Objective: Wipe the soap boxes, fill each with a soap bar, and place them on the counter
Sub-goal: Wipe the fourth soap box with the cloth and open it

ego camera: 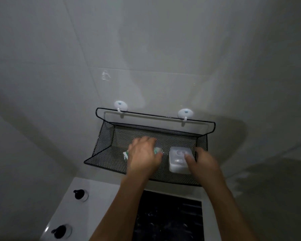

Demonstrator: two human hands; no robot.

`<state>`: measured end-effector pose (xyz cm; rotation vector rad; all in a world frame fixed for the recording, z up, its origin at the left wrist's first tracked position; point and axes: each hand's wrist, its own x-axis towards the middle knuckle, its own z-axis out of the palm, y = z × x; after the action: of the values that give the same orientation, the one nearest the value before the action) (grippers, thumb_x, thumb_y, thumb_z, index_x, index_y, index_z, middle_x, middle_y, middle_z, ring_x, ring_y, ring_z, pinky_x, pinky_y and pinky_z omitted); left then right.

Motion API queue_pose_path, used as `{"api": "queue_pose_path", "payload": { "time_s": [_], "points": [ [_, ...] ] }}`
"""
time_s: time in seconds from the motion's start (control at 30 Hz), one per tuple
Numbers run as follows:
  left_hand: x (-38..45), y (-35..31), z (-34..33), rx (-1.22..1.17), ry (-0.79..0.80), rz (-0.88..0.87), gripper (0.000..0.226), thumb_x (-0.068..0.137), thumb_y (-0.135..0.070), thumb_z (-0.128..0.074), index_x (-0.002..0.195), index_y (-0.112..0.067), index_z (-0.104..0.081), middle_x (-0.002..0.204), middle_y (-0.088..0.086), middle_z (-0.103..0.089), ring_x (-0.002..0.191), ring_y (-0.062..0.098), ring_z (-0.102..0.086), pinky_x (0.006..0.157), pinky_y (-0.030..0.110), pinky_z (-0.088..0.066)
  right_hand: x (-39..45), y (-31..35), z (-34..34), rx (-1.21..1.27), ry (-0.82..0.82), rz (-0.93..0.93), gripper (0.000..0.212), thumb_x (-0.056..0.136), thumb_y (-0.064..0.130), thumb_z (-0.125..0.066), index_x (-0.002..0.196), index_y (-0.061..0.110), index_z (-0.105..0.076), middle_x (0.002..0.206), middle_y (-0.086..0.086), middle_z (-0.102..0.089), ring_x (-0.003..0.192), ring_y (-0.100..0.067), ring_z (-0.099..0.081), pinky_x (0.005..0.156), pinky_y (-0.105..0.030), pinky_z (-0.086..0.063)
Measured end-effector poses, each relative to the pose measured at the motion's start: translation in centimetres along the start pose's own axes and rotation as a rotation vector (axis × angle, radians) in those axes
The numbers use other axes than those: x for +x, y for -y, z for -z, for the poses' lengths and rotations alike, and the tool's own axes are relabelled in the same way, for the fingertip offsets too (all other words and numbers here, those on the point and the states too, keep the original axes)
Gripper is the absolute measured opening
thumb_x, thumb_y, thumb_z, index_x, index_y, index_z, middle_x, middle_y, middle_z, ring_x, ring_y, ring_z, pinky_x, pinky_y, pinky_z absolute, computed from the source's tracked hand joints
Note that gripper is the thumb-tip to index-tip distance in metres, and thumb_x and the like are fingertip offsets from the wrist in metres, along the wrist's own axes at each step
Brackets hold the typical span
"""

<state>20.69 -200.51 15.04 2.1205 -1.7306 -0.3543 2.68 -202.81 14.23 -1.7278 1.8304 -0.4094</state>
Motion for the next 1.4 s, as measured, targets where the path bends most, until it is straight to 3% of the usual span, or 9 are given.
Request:
{"api": "queue_pose_path", "payload": {
  "time_s": [0.2, 0.33, 0.5, 0.73, 0.87, 1.1, 1.2, 1.3, 1.4],
  "points": [
    [0.7, -3.2, -3.2, 0.121, 0.180, -0.068, 0.039, 0.095, -0.044, -0.050, 0.110, -0.009, -0.060, 0.112, 0.014, -0.066, 0.109, 0.031, -0.058, 0.089, 0.033, -0.043, 0.8, 0.2, -0.4, -0.004, 0.078, -0.074, 0.030, 0.101, 0.028, -0.054, 0.114, 0.003, -0.063, 0.114, -0.015, -0.067, 0.099, -0.026, -0.062, 0.066, -0.024, -0.033],
    [0.9, -3.5, -4.2, 0.048, 0.274, -0.028, 0.042, 0.097, -0.042, -0.048, 0.112, -0.005, -0.060, 0.118, 0.017, -0.065, 0.112, 0.032, -0.059, 0.088, 0.034, -0.046, 0.7, 0.3, -0.4, 0.033, 0.055, -0.070, 0.016, 0.100, 0.021, -0.053, 0.099, 0.008, -0.062, 0.106, -0.013, -0.068, 0.072, -0.011, -0.050, 0.049, -0.012, -0.033],
    [0.9, -3.0, -3.6, -0.025, 0.301, -0.025, 0.040, 0.096, -0.044, -0.048, 0.113, -0.009, -0.059, 0.119, 0.013, -0.063, 0.113, 0.029, -0.056, 0.089, 0.032, -0.044, -0.3, 0.5, 0.0, 0.032, 0.002, -0.071, 0.027, 0.099, 0.025, -0.055, 0.107, 0.003, -0.069, 0.091, -0.005, -0.066, 0.078, -0.015, -0.053, 0.052, -0.015, -0.032],
    [1.0, -2.1, -0.8, -0.254, 0.165, -0.071, 0.034, 0.096, -0.048, -0.050, 0.113, -0.019, -0.056, 0.107, 0.006, -0.063, 0.099, 0.026, -0.059, 0.083, 0.036, -0.046, -2.9, 2.2, 0.2, 0.296, -0.180, -0.094, 0.025, 0.092, 0.025, -0.066, 0.111, 0.011, -0.074, 0.098, -0.002, -0.075, 0.094, -0.017, -0.068, 0.082, -0.028, -0.050],
    [1.8, -1.3, 0.6, -0.578, 0.187, 0.011, 0.022, 0.089, -0.024, -0.066, 0.111, -0.021, -0.063, 0.104, 0.007, -0.064, 0.094, 0.027, -0.064, 0.078, 0.038, -0.055, -4.4, 3.3, -0.1, 0.495, -0.172, -0.128, 0.026, 0.090, 0.020, -0.070, 0.114, 0.013, -0.072, 0.097, 0.001, -0.074, 0.094, -0.015, -0.069, 0.092, -0.044, -0.056],
    [4.1, 2.2, 3.9, -1.031, 0.440, 0.062, 0.030, 0.083, 0.003, -0.062, 0.099, -0.018, -0.075, 0.099, 0.010, -0.074, 0.081, 0.018, -0.071, 0.060, 0.024, -0.052, -4.6, 2.8, 1.1, 0.546, -0.269, -0.171, 0.017, 0.089, 0.031, -0.072, 0.104, 0.026, -0.065, 0.096, 0.002, -0.069, 0.088, -0.015, -0.066, 0.089, -0.042, -0.056],
    [4.9, 3.1, 4.8, -1.009, 0.531, 0.005, 0.030, 0.080, -0.005, -0.065, 0.101, -0.023, -0.075, 0.103, 0.004, -0.074, 0.086, 0.015, -0.070, 0.064, 0.023, -0.050, -3.5, 2.5, 1.6, 0.717, -0.110, -0.202, 0.031, 0.091, 0.037, -0.070, 0.116, 0.019, -0.064, 0.104, -0.001, -0.071, 0.098, -0.020, -0.069, 0.090, -0.038, -0.057],
    [5.2, 3.1, 5.1, -1.003, 0.556, -0.037, 0.032, 0.083, 0.000, -0.065, 0.105, -0.021, -0.074, 0.109, 0.010, -0.073, 0.092, 0.022, -0.069, 0.080, 0.036, -0.053, -2.5, 2.8, 1.4, 1.059, 0.149, -0.240, 0.024, 0.091, 0.024, -0.069, 0.107, 0.007, -0.070, 0.098, -0.011, -0.077, 0.086, -0.023, -0.075, 0.075, -0.034, -0.062],
    [5.3, 3.4, 5.3, -1.031, 0.534, -0.048, 0.031, 0.090, -0.001, -0.064, 0.115, -0.018, -0.070, 0.113, 0.011, -0.072, 0.100, 0.024, -0.068, 0.093, 0.041, -0.051, -1.8, 2.7, 1.2, 1.195, 0.190, -0.271, 0.038, 0.073, 0.018, -0.076, 0.106, 0.001, -0.067, 0.097, -0.019, -0.076, 0.080, -0.026, -0.074, 0.069, -0.038, -0.064]
  ]
}}
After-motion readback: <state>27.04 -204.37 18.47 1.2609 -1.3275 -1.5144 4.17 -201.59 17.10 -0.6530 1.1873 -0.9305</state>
